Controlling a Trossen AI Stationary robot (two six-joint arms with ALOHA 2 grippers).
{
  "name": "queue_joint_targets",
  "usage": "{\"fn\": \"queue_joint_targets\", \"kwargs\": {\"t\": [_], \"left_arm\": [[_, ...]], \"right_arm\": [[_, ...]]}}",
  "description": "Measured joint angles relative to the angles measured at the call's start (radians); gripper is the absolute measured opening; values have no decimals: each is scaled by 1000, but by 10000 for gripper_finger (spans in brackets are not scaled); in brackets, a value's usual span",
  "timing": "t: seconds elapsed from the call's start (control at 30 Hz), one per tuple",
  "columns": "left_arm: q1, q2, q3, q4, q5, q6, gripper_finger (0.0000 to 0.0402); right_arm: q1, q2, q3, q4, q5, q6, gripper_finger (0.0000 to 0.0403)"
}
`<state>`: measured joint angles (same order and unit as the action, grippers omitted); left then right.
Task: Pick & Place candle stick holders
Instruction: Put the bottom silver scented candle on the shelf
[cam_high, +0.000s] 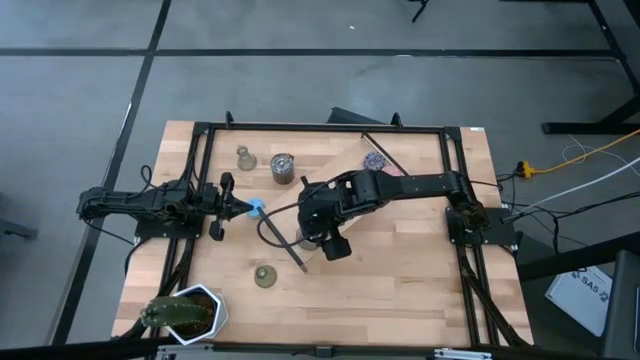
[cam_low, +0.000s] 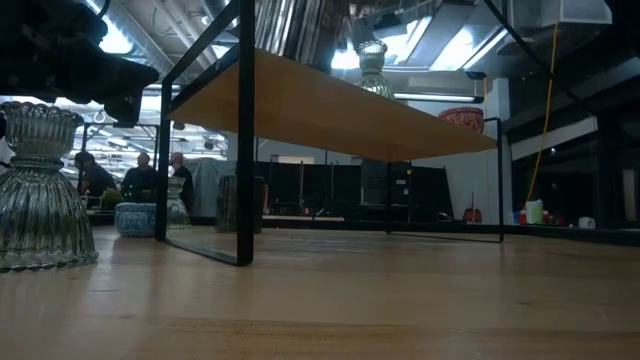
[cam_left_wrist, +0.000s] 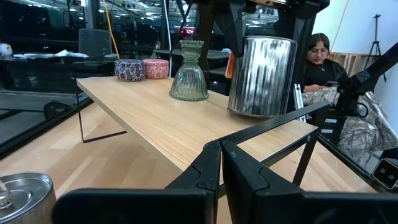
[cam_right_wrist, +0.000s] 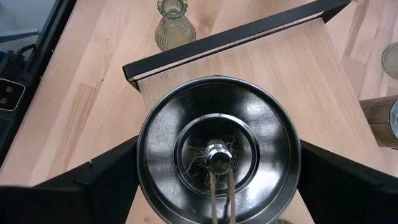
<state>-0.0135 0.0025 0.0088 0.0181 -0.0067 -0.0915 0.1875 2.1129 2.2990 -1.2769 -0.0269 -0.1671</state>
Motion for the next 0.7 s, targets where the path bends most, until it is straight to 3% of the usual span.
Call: {"fn": "queue_joint_targets", "kwargs": {"t": [0.7], "left_arm": [[0, 0, 0, 0, 0, 0, 12]], "right_arm": [[-3, 0, 0, 44, 0, -3, 386]]}}
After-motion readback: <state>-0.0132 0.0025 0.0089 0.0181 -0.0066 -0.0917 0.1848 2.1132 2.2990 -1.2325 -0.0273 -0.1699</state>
